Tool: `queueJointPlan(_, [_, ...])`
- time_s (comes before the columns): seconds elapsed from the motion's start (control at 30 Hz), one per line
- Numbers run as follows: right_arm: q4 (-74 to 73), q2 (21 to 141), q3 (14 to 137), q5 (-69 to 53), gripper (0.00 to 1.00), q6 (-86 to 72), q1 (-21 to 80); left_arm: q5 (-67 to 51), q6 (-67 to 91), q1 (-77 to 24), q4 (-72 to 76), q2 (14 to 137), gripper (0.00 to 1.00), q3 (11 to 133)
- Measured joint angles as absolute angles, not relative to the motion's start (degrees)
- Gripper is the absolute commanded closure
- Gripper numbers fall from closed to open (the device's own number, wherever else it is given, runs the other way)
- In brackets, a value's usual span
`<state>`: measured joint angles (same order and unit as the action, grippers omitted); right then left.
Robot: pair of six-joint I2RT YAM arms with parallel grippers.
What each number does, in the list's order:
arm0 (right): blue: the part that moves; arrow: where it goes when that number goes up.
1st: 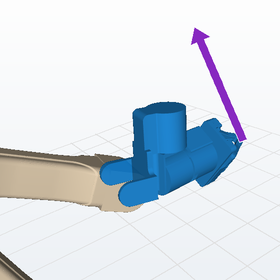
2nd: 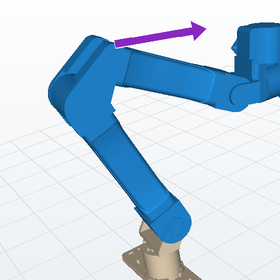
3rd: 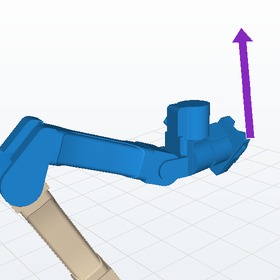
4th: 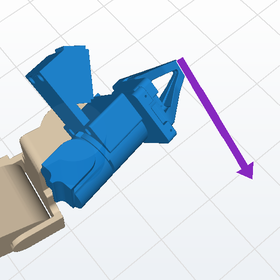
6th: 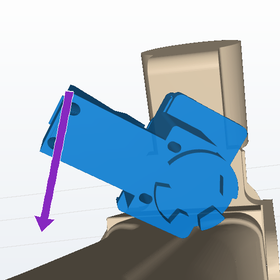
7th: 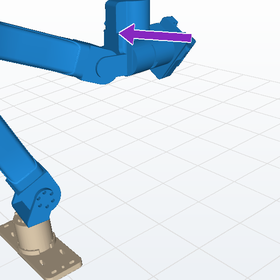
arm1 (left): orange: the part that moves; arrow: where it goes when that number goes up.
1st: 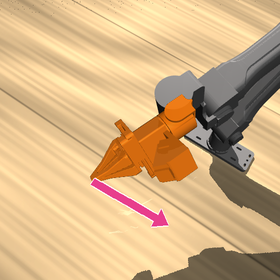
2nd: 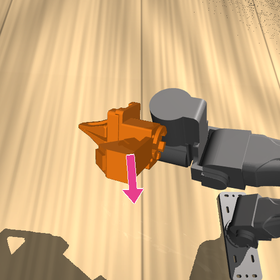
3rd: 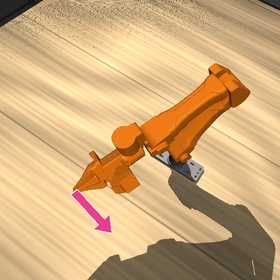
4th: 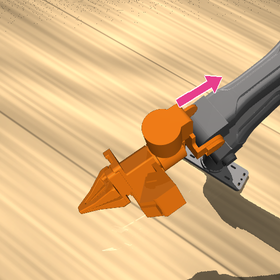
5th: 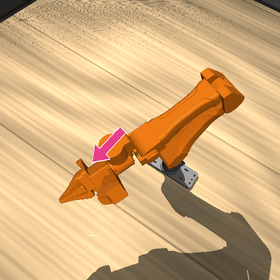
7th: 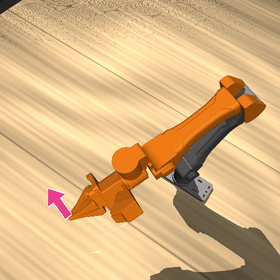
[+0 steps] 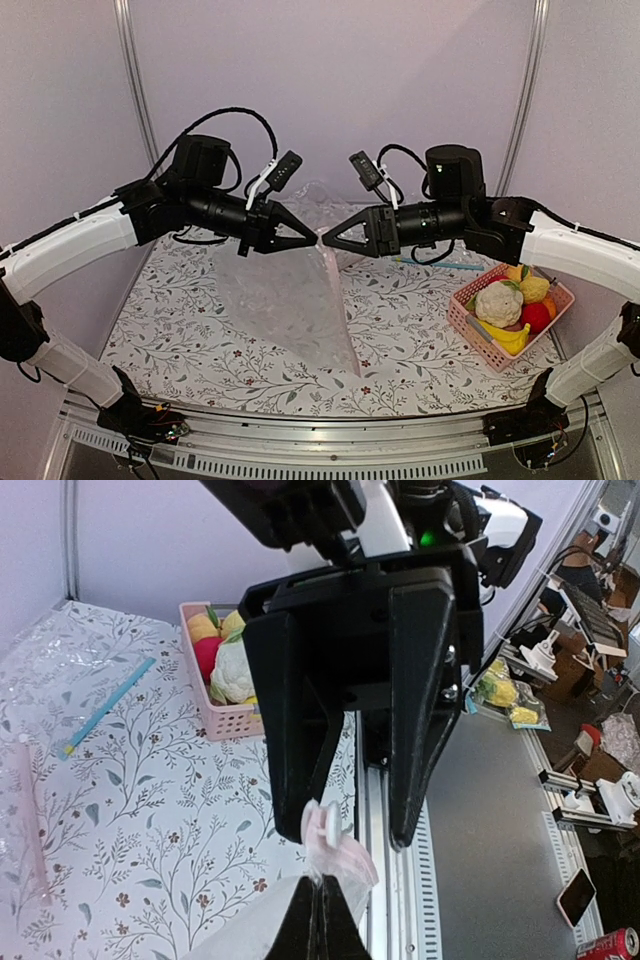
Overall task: Place the food in the zip-top bag and seal the zipper
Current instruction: Unzip the zipper from the zipper food storage bag.
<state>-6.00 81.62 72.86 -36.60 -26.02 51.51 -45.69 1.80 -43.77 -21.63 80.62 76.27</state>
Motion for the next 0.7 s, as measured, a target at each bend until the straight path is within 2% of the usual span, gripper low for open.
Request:
queueJointPlan(0.17, [-5.9,81.8,72.9,-36.7,0.77,-26.1,51.5,-45.7,2.0,-43.7,-21.6,80.6,1.0,76.0])
queueJointPlan(0.33, [-6.0,81.8,72.9,-36.7,0.8,-26.0,51.7,-45.8,2.1,-43.7,-21.6,80.6,1.0,76.0])
queueJointPlan(0.47, [-6.0,81.8,72.9,-36.6,0.88,-26.0,51.7,-45.7,2.3,-43.7,-21.0,80.5,1.0,75.8])
queueJointPlan(0.7, [-6.2,81.8,72.9,-36.3,0.96,-25.9,51.7,-45.6,3.0,-43.6,-20.0,79.9,1.0,75.3])
